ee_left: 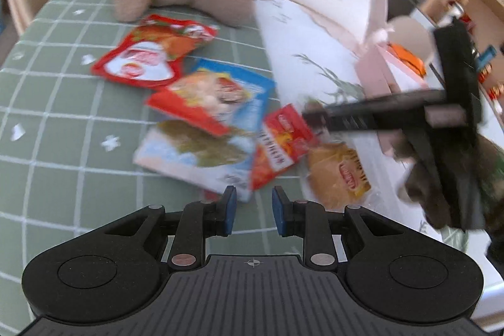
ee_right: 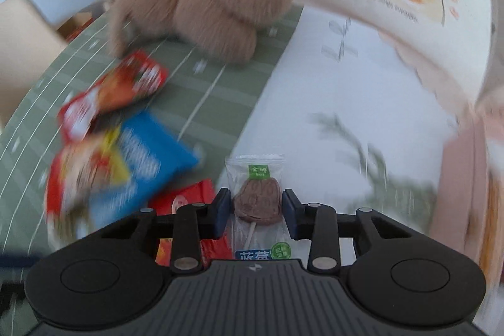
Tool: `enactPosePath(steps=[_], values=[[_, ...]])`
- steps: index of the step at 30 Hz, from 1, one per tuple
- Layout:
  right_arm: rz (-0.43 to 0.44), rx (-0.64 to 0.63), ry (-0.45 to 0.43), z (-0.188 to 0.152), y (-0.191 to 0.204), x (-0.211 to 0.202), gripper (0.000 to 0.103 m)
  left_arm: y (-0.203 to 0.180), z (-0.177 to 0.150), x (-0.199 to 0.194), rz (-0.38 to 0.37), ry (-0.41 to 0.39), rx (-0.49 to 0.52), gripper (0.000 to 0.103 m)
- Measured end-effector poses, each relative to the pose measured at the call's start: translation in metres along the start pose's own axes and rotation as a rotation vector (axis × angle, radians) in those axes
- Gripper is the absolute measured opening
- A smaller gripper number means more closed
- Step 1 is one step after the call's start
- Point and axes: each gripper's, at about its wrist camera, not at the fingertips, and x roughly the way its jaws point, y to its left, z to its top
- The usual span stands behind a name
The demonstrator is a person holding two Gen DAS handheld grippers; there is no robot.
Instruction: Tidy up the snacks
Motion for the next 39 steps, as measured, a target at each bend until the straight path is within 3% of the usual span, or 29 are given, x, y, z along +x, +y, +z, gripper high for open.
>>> enactPosePath(steps=[2, 4, 6, 10, 16, 20, 26, 30, 36, 39], values=[[0.001, 0.003, -0.017, -0.019, -0.002, -0.020, 0.038, -0.009, 0.000, 0.007, 0.017, 0.006, 0.027, 0.028], [0.021, 0.010, -0.055, -0.035, -0.003, -0.043, 0.048, -0.016, 0.000, 0.014, 0.039, 0.013, 0.032, 0.028], [0.052, 0.040, -0.087, -0.048, -0.006, -0.060, 0.065, -0.021, 0.000, 0.021, 0.077, 0.021, 0.022, 0.028], [0.162, 0.124, -0.079, -0.073, -0.007, -0.072, 0.066, -0.027, -0.004, 0.021, 0.108, 0.014, -0.019, 0.028], [0.163, 0.157, -0.075, -0.114, -0.013, -0.079, 0.066, -0.057, 0.010, 0.017, 0.113, -0.024, -0.004, 0.028], [0.100, 0.175, -0.099, -0.139, -0.040, -0.095, 0.066, -0.085, 0.032, 0.040, 0.093, -0.011, -0.006, 0.028], [-0.006, 0.182, -0.136, -0.166, -0.077, -0.112, 0.066, -0.110, 0.059, 0.093, 0.164, 0.011, -0.099, 0.028], [0.038, 0.187, -0.164, -0.181, -0.090, -0.122, 0.066, -0.125, 0.066, 0.113, 0.267, 0.005, -0.010, 0.046], [0.148, 0.122, -0.183, -0.187, -0.087, -0.127, 0.066, -0.133, 0.058, 0.107, 0.345, 0.013, 0.173, 0.044], [0.214, 0.058, -0.185, -0.177, -0.073, -0.122, 0.066, -0.124, 0.046, 0.092, 0.378, 0.031, 0.200, 0.044]])
